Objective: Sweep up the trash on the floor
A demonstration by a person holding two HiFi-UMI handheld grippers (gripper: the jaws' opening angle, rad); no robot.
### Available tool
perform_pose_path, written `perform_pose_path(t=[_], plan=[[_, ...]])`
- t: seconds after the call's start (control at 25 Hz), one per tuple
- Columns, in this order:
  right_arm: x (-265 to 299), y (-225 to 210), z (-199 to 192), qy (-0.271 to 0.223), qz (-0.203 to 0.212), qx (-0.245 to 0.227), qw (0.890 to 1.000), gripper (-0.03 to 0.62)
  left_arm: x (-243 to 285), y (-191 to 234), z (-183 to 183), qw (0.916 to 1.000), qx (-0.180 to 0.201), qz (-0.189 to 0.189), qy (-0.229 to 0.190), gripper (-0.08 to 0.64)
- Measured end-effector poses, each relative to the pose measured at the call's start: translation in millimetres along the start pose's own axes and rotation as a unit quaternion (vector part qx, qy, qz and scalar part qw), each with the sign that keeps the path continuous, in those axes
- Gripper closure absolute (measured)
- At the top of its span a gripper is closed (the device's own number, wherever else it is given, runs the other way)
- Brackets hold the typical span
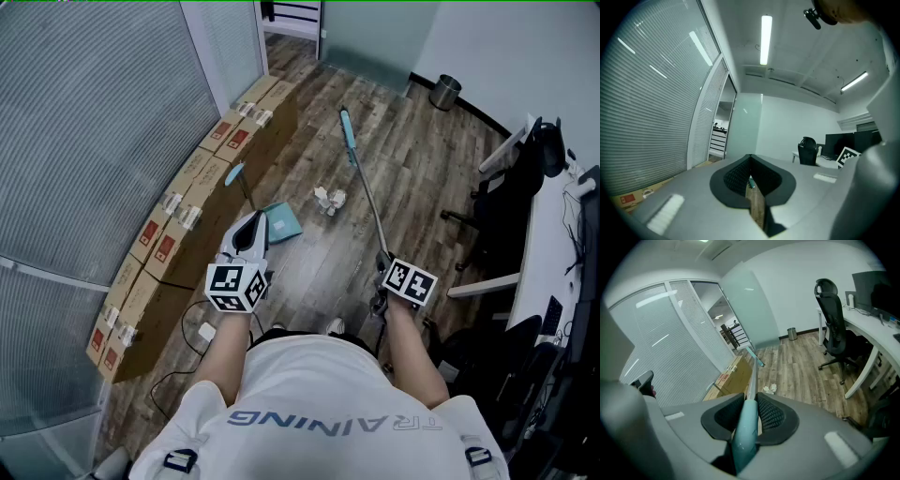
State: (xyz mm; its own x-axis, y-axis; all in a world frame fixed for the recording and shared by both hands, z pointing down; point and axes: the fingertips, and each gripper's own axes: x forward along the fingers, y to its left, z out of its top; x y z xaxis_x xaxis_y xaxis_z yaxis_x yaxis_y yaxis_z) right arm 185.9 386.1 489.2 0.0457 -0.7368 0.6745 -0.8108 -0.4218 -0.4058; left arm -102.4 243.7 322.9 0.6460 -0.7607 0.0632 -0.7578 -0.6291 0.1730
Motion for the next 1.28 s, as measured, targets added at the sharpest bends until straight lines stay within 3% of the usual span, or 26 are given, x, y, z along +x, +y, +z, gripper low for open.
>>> perform_pose_path(t=[0.56, 0.96, 1.28], plan=[[1, -10, 7, 0.002, 0.009, 0.003, 1.000, 0.485, 4, -9, -3, 0.9999, -0.003, 0.008, 0.007, 0.560], [18, -41, 18, 0.006, 0.031, 0.014, 0.999, 0.485, 19, -31, -17, 0.9996, 0.005, 0.023, 0.015, 0.560], [41, -63, 13, 0.041, 0.019, 0.024, 0.999, 0.485, 37, -25, -35, 0.9987, -0.005, 0.036, 0.037, 0.560]])
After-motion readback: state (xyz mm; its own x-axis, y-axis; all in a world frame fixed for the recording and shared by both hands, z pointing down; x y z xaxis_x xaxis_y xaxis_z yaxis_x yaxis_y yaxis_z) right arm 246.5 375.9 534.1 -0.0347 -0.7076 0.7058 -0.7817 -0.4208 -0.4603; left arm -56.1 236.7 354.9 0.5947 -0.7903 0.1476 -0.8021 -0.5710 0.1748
